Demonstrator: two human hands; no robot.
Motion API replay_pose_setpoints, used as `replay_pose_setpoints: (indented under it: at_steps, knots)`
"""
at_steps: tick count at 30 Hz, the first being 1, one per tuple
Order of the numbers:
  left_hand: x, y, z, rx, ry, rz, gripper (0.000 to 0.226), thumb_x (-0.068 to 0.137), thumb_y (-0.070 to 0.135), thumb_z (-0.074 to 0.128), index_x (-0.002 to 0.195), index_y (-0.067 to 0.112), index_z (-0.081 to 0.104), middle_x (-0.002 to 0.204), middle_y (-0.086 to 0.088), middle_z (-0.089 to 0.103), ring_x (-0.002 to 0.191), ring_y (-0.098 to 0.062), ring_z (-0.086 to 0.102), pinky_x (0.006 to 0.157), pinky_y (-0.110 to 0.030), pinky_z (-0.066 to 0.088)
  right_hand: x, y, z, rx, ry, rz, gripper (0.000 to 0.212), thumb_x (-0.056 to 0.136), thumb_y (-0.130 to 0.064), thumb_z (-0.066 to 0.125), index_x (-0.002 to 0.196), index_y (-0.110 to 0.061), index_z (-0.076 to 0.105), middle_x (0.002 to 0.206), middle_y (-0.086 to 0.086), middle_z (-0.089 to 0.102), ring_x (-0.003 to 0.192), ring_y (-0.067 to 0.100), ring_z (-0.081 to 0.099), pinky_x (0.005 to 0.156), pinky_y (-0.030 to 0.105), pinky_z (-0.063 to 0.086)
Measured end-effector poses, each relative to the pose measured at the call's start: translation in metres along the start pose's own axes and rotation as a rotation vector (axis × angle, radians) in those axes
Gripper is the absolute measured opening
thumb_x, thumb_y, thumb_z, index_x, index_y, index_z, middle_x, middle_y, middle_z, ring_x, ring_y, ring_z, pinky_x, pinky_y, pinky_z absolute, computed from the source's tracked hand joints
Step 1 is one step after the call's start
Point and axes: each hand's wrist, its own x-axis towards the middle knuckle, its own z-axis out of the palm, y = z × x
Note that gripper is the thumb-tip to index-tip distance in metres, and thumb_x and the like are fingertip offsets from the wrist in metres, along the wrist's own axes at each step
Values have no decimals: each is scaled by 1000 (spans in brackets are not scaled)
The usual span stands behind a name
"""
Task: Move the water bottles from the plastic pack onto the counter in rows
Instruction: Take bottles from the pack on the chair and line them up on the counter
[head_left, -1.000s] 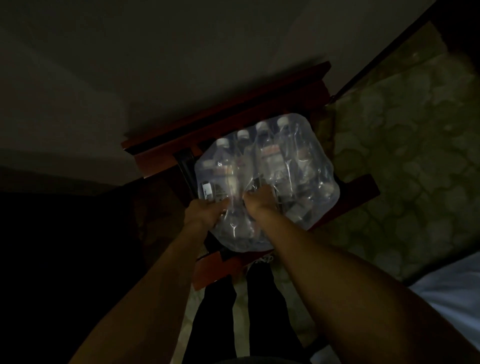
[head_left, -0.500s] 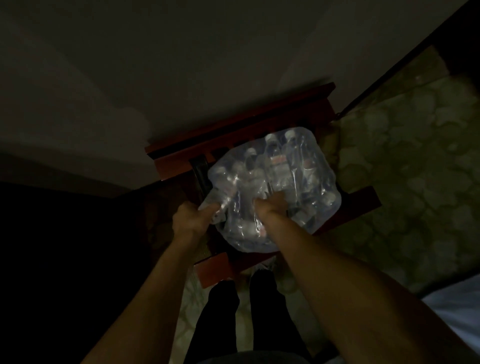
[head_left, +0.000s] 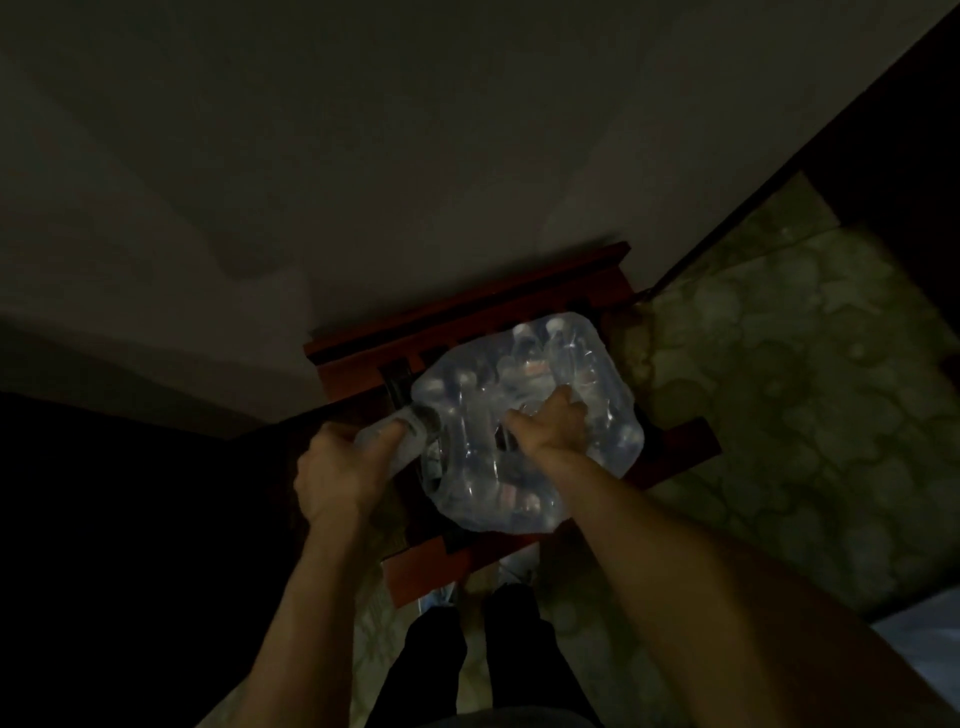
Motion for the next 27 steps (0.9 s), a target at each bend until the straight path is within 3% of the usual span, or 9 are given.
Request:
replay_pose_setpoints:
  at_steps: [2, 5, 7, 10, 13, 15, 19, 23, 27]
  knots:
    - [-1, 12, -7, -6, 13, 18, 60, 69, 71, 63, 97, 18, 66, 92, -8, 68, 86, -32, 66, 74, -39, 55, -7, -7, -10, -87, 12, -60, 77, 80, -47, 69, 140, -14, 33, 137, 18, 41, 115, 38, 53, 78, 36, 45]
    - [-5, 23, -16, -93, -7, 2, 52, 70, 71, 63, 78, 20, 64, 81, -6, 66, 76, -28, 65, 69, -35, 54, -20, -17, -22, -228, -8, -131, 83, 79, -53, 67, 144, -16, 31, 139, 17, 40, 121, 36, 50, 91, 39, 46]
    - [-7, 29, -20, -187, -45, -21, 53, 71, 70, 65, 77, 18, 65, 79, -7, 67, 74, -26, 65, 62, -30, 49, -28, -21, -30, -319, -19, -164, 90, 78, -59, 65, 148, -16, 28, 141, 16, 41, 126, 35, 47, 96, 41, 44]
    - [-13, 39, -24, -381, -136, -50, 50, 71, 64, 72, 79, 15, 70, 88, -9, 73, 79, -25, 69, 65, -29, 52, -42, -31, -47, -384, -59, -167, 95, 76, -66, 60, 149, -14, 28, 144, 15, 44, 130, 35, 45, 101, 42, 43]
    - [-24, 50, -28, -537, -259, -77, 54, 70, 59, 76, 93, 10, 72, 96, -9, 74, 85, -23, 72, 74, -34, 58, -54, -47, -72, -391, -74, -155, 88, 77, -68, 57, 145, -15, 38, 135, 11, 56, 114, 29, 58, 90, 36, 49]
    - [-33, 59, -34, -636, -331, -88, 45, 72, 53, 79, 87, 11, 72, 90, -8, 75, 79, -21, 73, 68, -33, 58, -63, -60, -92, -384, -88, -160, 80, 76, -70, 56, 136, -17, 52, 118, 7, 66, 90, 23, 64, 77, 31, 50]
    - [-52, 78, -51, -783, -427, -38, 39, 72, 48, 81, 82, 12, 72, 70, -2, 78, 60, -15, 75, 57, -28, 57, -80, -81, -136, -101, -142, -167, 48, 63, -64, 64, 84, -21, 64, 95, 2, 70, 83, 25, 69, 74, 38, 60]
    - [-72, 98, -77, -846, -479, 64, 44, 66, 56, 80, 73, 13, 77, 70, -2, 78, 58, -12, 74, 47, -18, 53, -102, -92, -169, 199, -256, -35, 54, 50, -58, 68, 93, -24, 67, 91, 5, 74, 67, 22, 74, 74, 33, 54]
    - [-91, 114, -102, -995, -514, 117, 39, 83, 43, 75, 94, 6, 72, 78, -11, 74, 55, -14, 71, 50, -21, 55, -121, -92, -178, 663, -393, 82, 64, 49, -44, 77, 105, -16, 69, 82, 10, 77, 64, 26, 74, 71, 38, 52]
